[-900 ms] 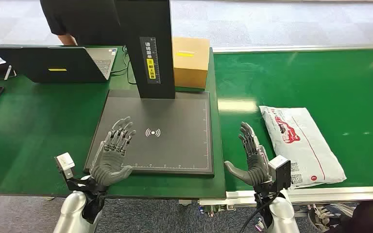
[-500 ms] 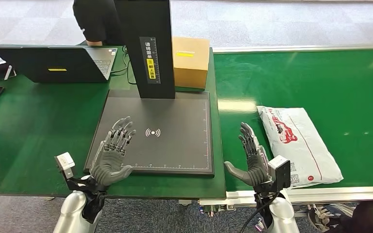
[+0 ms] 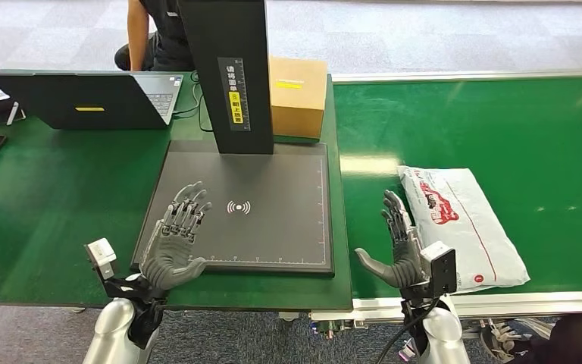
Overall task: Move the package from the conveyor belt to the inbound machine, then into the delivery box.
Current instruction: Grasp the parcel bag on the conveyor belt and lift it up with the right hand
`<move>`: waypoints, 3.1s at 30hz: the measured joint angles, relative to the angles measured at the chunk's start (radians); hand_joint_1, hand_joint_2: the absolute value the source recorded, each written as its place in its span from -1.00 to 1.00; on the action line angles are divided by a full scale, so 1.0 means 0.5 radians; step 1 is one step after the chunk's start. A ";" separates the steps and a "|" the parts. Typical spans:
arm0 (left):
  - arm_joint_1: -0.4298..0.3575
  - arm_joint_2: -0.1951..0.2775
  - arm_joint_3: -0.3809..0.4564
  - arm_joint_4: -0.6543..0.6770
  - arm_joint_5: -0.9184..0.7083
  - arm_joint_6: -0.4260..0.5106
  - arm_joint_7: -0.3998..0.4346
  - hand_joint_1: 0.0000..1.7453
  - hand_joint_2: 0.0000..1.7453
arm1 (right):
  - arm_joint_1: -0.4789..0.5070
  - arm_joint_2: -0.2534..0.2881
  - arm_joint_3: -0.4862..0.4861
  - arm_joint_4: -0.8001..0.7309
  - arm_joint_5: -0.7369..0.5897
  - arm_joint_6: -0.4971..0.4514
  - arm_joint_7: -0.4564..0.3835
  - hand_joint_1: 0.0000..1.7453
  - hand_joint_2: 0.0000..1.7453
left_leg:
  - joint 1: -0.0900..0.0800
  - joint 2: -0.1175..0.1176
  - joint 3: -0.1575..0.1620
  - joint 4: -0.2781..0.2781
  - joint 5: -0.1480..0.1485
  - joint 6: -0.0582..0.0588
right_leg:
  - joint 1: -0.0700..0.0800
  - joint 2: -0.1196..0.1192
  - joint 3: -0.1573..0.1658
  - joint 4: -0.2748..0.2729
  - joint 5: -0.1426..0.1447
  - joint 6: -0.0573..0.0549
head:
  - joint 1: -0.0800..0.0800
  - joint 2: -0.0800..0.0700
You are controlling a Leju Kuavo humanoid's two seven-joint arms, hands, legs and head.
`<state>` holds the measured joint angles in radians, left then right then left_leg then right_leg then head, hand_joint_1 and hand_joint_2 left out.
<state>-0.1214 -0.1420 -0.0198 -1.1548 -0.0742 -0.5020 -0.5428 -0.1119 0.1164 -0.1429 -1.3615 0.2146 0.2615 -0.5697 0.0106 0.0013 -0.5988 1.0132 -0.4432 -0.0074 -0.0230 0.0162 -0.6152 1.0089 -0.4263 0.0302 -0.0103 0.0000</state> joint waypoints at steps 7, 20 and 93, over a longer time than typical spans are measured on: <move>0.010 -0.001 0.000 -0.002 0.002 0.004 0.018 -1.00 1.00 | -0.017 -0.002 -0.126 0.001 0.138 -0.337 0.099 -1.00 1.00 | 0.000 0.000 0.000 0.000 0.000 0.000 | 0.000 0.000 0.000 0.000 0.000 0.000 | 0.000 0.000; 0.053 -0.006 0.003 -0.015 -0.013 0.012 0.052 -1.00 1.00 | -0.136 -0.072 -0.375 0.281 1.269 -1.127 0.813 -1.00 1.00 | -0.001 0.000 0.000 0.000 0.000 0.000 | -0.001 0.000 0.000 0.000 0.000 0.000 | 0.000 0.000; 0.058 -0.039 0.047 -0.036 0.031 0.025 0.087 -1.00 1.00 | -0.082 0.064 -0.597 -0.119 0.717 -1.444 0.109 1.00 1.00 | -0.001 -0.002 0.000 0.001 -0.002 0.005 | -0.001 -0.001 0.004 -0.006 0.002 0.006 | 0.000 0.000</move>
<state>-0.0924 -0.1616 0.0036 -1.1727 -0.0588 -0.4894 -0.4993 -0.1529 0.1482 -0.4416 -1.4211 0.5731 -0.4604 -0.5151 0.0102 0.0002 -0.5988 1.0138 -0.4440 -0.0051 -0.0234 0.0158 -0.6131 1.0061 -0.4250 0.0334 -0.0102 0.0000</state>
